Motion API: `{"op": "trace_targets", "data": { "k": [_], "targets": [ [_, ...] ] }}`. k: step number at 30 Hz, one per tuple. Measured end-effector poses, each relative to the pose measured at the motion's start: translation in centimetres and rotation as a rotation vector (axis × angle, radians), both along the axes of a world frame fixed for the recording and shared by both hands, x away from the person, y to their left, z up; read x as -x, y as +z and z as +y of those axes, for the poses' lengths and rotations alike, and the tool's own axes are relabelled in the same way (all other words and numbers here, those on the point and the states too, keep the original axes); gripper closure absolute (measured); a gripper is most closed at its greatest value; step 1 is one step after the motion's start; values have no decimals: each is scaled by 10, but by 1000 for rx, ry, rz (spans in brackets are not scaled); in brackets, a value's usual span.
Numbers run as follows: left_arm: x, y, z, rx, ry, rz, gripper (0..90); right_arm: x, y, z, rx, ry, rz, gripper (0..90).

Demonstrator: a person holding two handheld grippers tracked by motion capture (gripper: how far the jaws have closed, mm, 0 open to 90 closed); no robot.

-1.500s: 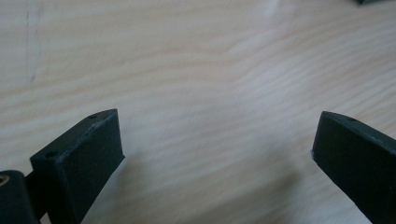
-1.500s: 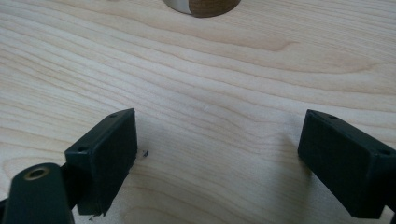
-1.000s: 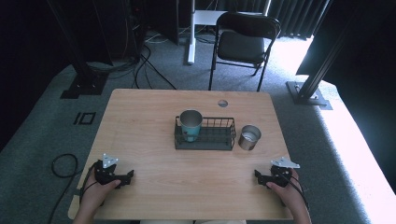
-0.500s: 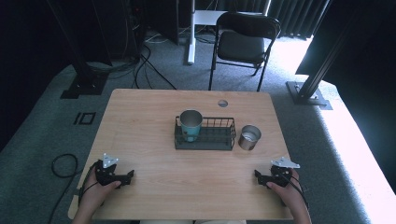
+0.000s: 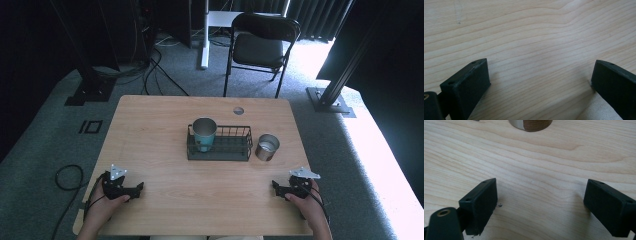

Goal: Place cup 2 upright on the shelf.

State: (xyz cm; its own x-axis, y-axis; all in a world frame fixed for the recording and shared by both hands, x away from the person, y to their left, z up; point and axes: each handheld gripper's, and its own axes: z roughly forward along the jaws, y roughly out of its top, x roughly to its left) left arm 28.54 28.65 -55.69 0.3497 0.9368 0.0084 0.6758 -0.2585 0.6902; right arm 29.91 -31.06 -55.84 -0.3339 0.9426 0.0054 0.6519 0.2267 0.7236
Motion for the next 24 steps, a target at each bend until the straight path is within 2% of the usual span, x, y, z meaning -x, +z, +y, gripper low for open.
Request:
{"op": "trace_targets", "data": {
  "k": [9,17,24],
  "targets": [
    [0,0,0,1,-6,-1,25,-4,2,4,2,-7,-9,115],
    [0,0,0,1,-6,-1,25,-10,15,7,-48,-11,-97,115],
    [0,0,0,1,-6,-1,25,-18,20,10,-61,-15,-117,115]
  ]
}}
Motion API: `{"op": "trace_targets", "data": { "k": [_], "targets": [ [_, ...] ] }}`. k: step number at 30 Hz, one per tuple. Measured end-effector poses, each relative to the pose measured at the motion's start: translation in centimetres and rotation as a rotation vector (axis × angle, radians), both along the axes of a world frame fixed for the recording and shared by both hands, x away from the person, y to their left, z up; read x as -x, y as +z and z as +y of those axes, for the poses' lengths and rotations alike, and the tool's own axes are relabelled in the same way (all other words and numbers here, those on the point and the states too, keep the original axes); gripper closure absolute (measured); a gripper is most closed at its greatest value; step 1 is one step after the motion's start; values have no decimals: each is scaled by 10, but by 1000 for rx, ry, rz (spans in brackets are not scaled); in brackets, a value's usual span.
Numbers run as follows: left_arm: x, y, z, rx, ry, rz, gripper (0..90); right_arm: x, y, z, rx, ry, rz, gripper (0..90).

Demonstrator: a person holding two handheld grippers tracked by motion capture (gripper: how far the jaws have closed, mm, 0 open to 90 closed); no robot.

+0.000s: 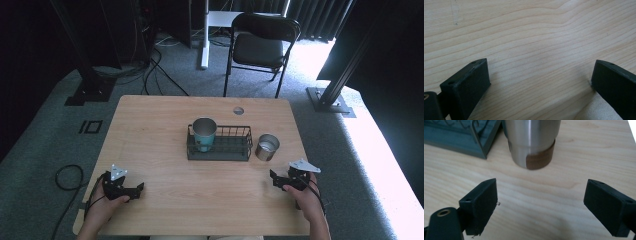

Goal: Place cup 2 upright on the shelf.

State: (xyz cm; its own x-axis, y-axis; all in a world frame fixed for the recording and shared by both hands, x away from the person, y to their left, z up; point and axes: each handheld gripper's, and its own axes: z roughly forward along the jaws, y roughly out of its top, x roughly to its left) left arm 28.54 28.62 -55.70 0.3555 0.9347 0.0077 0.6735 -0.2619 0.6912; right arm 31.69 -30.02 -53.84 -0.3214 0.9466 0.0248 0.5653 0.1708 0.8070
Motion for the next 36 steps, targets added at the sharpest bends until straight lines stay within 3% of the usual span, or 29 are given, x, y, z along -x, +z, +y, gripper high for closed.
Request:
{"op": "trace_targets", "data": {
  "k": [11,36],
  "targets": [
    [0,0,0,0,0,0,25,-15,4,6,-15,1,-45,116],
    [0,0,0,1,1,-1,25,-44,18,25,-51,-32,-93,115]
  ]
}}
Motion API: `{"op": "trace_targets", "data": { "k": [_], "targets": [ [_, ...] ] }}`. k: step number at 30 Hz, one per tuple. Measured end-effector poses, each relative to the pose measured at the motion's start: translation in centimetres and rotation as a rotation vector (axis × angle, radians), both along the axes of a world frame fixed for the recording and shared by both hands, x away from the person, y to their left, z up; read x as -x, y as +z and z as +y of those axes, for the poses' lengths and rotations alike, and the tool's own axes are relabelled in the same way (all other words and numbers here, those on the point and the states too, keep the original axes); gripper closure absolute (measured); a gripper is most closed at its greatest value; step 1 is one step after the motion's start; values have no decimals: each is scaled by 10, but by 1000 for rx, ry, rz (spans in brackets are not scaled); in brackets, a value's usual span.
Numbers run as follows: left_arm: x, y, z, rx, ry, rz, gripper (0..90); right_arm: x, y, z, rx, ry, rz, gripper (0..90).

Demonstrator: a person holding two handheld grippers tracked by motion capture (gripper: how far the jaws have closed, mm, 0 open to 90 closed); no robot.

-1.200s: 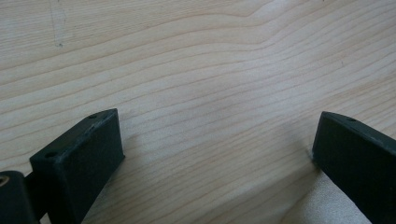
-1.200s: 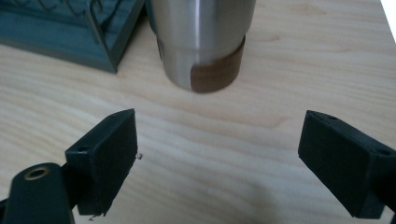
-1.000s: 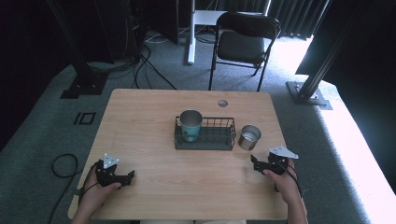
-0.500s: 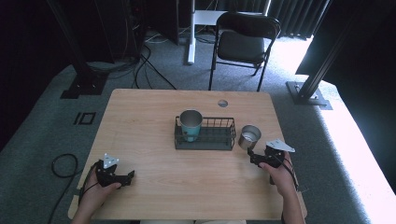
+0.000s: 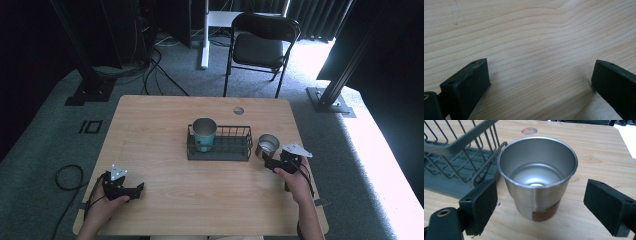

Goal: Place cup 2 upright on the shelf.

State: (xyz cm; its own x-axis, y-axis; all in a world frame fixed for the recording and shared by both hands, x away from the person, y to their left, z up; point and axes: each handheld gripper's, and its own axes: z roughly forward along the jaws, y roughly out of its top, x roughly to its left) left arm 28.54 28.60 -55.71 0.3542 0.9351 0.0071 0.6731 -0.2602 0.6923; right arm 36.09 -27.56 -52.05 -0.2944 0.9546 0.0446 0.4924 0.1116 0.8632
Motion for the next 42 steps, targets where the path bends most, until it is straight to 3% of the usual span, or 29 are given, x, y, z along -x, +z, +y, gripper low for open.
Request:
{"op": "trace_targets", "data": {
  "k": [16,42],
  "targets": [
    [0,0,0,0,0,1,25,-18,0,12,-10,-23,-18,115],
    [0,0,0,0,0,1,25,-33,-2,22,7,-48,-23,116]
  ]
}}
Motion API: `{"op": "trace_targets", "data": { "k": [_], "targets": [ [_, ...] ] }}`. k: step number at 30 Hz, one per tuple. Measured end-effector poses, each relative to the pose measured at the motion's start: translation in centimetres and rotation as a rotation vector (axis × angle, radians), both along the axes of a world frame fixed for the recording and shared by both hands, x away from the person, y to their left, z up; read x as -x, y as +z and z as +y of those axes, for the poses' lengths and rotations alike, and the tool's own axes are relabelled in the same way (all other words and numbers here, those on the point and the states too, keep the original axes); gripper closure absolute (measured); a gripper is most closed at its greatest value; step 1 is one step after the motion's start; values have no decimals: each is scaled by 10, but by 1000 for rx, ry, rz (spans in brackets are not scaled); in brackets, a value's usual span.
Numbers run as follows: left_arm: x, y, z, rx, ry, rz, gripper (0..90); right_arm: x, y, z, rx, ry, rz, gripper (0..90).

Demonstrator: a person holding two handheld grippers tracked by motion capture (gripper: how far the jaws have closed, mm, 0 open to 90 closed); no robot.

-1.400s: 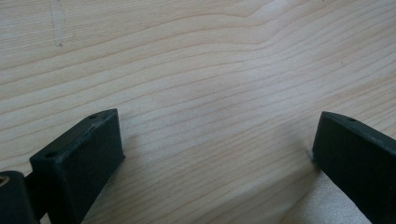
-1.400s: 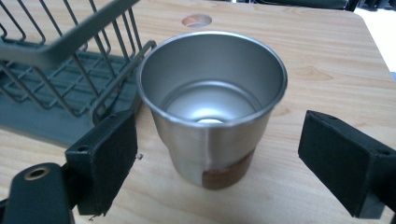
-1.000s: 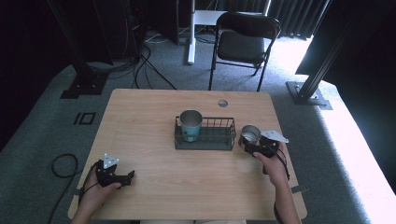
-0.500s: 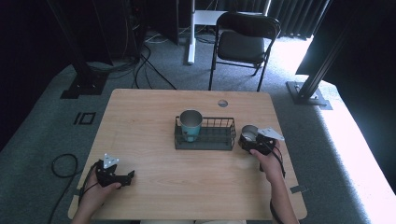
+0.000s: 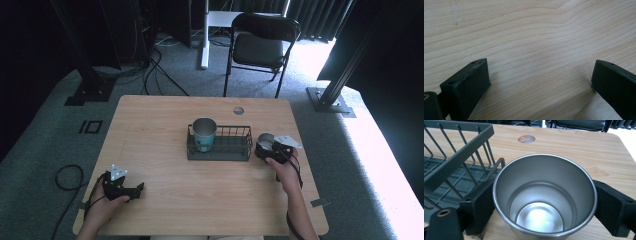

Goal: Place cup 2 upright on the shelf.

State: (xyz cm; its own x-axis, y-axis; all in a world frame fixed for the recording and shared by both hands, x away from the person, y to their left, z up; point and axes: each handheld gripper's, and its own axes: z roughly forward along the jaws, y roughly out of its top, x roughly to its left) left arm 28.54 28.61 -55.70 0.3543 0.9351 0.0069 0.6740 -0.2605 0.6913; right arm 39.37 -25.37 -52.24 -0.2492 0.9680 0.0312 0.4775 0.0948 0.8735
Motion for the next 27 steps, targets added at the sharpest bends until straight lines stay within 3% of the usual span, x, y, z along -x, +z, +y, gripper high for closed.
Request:
{"op": "trace_targets", "data": {
  "k": [9,27],
  "targets": [
    [0,0,0,0,0,0,25,0,3,3,36,39,2,132],
    [0,0,0,0,-1,1,25,4,27,-12,9,30,4,133]
  ]
}}
